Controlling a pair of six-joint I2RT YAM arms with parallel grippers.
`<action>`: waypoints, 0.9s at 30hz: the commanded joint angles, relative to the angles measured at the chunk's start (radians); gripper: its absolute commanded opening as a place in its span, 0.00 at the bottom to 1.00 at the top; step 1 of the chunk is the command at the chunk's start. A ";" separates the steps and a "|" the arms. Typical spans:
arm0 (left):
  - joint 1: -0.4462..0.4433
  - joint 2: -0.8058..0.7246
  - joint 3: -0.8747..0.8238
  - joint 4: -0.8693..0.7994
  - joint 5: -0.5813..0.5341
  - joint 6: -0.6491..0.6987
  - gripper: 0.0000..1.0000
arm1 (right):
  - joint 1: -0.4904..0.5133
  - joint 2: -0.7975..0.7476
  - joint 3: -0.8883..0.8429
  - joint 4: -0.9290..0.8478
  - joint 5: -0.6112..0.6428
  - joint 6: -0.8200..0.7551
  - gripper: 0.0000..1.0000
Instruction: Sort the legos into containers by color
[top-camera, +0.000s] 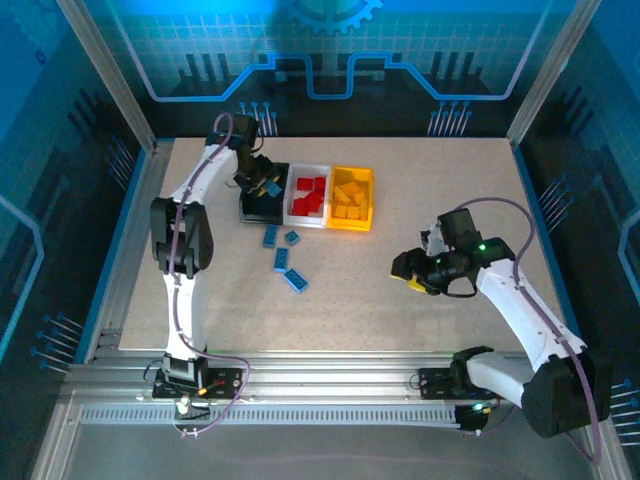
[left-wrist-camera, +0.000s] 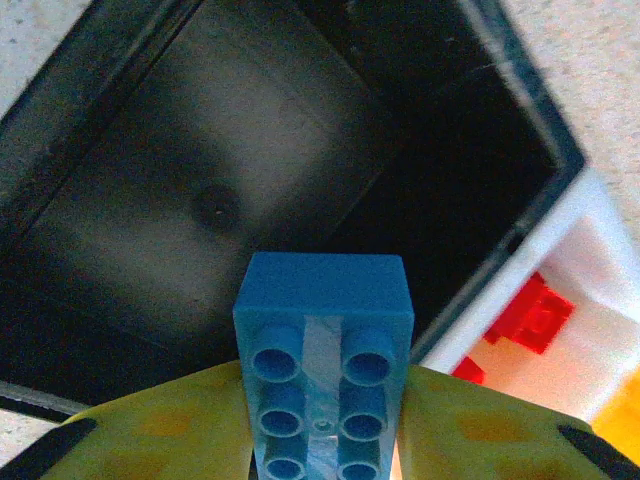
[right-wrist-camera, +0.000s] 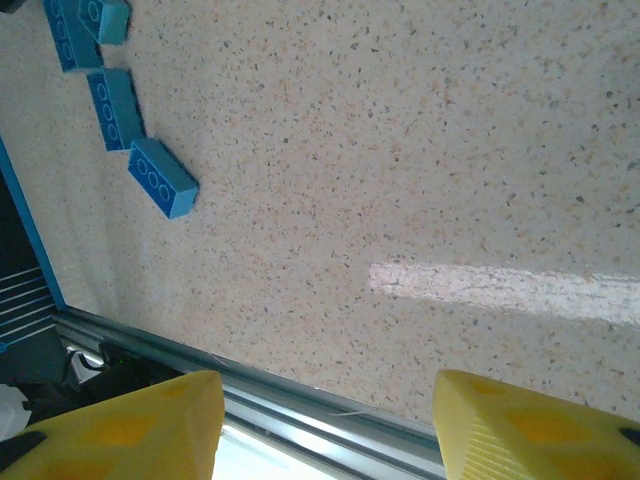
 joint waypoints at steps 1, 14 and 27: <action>0.011 0.046 0.043 -0.056 -0.024 0.042 0.41 | -0.012 -0.076 -0.007 -0.046 0.022 0.033 0.59; 0.006 0.073 0.053 -0.057 -0.049 0.036 0.53 | -0.042 -0.171 -0.070 -0.094 0.033 -0.020 0.60; -0.076 -0.248 -0.234 -0.014 -0.137 0.096 0.71 | -0.044 -0.137 -0.102 -0.025 -0.011 -0.046 0.65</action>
